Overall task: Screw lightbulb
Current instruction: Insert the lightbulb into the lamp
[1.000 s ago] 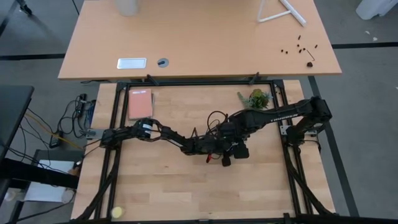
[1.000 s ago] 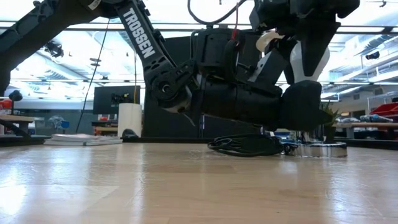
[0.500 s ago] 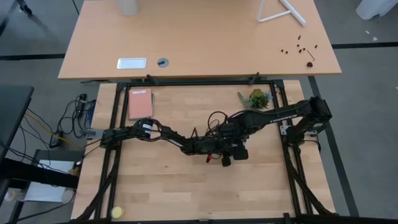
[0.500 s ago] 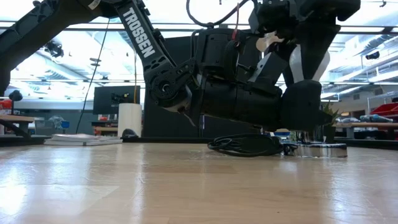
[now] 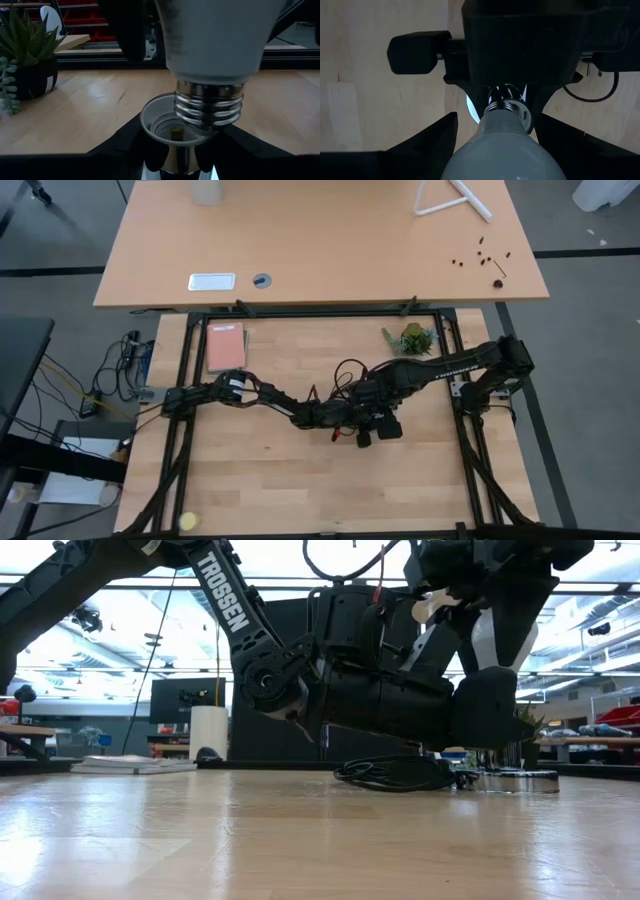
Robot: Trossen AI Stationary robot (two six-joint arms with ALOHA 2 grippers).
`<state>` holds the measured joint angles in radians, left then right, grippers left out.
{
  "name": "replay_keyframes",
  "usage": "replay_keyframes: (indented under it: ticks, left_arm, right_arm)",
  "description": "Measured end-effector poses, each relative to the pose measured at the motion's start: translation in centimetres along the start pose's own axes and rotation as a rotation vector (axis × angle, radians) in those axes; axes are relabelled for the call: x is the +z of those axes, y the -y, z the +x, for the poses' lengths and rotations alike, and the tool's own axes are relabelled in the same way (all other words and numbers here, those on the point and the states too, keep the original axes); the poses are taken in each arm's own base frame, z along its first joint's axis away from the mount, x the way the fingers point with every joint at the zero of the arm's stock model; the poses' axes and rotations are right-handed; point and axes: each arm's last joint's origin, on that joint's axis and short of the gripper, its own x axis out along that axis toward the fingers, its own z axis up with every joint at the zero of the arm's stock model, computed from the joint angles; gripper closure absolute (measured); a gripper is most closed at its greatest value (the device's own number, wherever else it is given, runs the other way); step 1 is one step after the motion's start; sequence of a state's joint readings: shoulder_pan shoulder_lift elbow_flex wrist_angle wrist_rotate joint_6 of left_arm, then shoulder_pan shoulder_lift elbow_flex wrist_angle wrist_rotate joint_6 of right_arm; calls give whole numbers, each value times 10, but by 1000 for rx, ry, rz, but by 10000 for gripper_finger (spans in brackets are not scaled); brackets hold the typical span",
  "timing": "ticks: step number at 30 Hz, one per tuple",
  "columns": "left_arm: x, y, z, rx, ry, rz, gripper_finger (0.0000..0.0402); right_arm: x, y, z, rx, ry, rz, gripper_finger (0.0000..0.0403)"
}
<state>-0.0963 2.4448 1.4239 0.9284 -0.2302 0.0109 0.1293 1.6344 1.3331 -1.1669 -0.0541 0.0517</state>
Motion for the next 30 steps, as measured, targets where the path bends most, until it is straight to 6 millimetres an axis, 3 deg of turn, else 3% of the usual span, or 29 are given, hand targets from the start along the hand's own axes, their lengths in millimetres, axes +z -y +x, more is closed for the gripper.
replay_keyframes:
  ticks: [9, 24, 30]
  left_arm:
    - [0, -1, 0, -3, -1, 26, 222]
    - [2, -3, 1, -30, 17, 65, 216]
    - [2, -2, 1, -60, 27, 64, 216]
  right_arm:
    - [-3, 1, 0, -1, -34, -9, 135]
    - [-8, 0, 0, 4, -87, -228, 135]
    - [-6, -1, 0, -1, -60, -225, 135]
